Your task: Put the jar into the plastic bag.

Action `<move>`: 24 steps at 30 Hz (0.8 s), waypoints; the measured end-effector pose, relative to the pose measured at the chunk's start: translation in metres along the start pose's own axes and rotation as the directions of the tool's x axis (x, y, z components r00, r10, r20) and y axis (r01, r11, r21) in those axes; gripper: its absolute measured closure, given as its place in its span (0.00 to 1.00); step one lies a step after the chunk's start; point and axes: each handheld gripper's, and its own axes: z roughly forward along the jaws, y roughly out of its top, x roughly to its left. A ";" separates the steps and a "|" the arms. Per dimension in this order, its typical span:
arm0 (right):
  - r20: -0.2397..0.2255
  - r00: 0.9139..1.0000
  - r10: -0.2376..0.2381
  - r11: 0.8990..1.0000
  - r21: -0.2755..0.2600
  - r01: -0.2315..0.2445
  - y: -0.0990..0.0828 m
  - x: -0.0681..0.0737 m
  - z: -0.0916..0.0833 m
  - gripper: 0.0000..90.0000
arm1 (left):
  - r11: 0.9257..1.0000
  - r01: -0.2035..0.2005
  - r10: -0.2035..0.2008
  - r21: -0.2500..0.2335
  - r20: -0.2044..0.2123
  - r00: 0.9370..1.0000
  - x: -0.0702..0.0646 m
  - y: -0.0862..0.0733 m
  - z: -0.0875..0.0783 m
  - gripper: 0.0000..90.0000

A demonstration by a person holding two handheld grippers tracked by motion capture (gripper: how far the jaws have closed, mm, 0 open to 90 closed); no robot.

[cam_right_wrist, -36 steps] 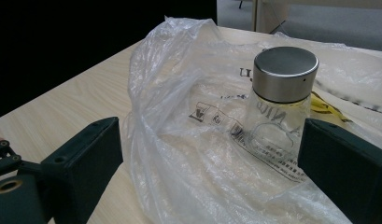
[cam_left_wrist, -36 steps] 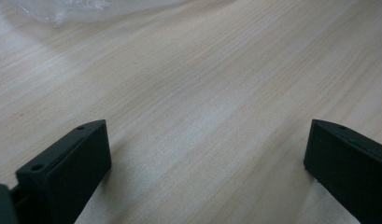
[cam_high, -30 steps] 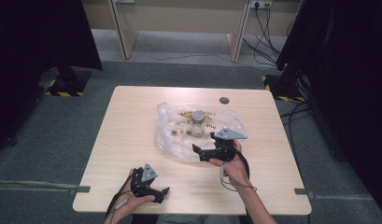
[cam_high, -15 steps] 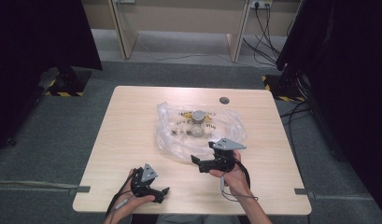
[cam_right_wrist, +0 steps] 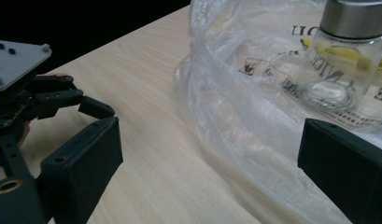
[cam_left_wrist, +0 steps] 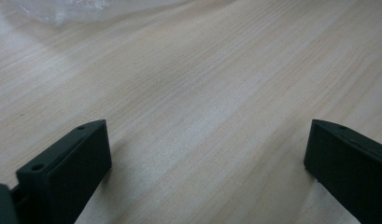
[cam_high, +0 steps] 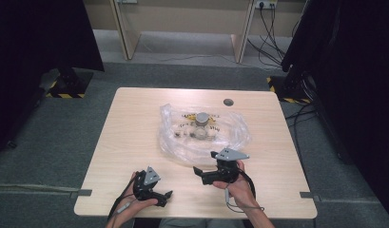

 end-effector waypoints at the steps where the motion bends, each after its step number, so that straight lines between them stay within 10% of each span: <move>1: -0.004 1.000 0.003 1.000 0.003 -0.003 -0.001 0.000 -0.001 0.08 | 1.000 0.000 0.000 0.000 0.000 1.000 0.000 0.000 0.000 0.00; 24: 0.023 1.000 0.005 1.000 0.018 -0.005 -0.019 -0.004 -0.016 0.08 | 1.000 0.000 0.000 0.000 0.000 1.000 0.000 0.000 0.000 0.00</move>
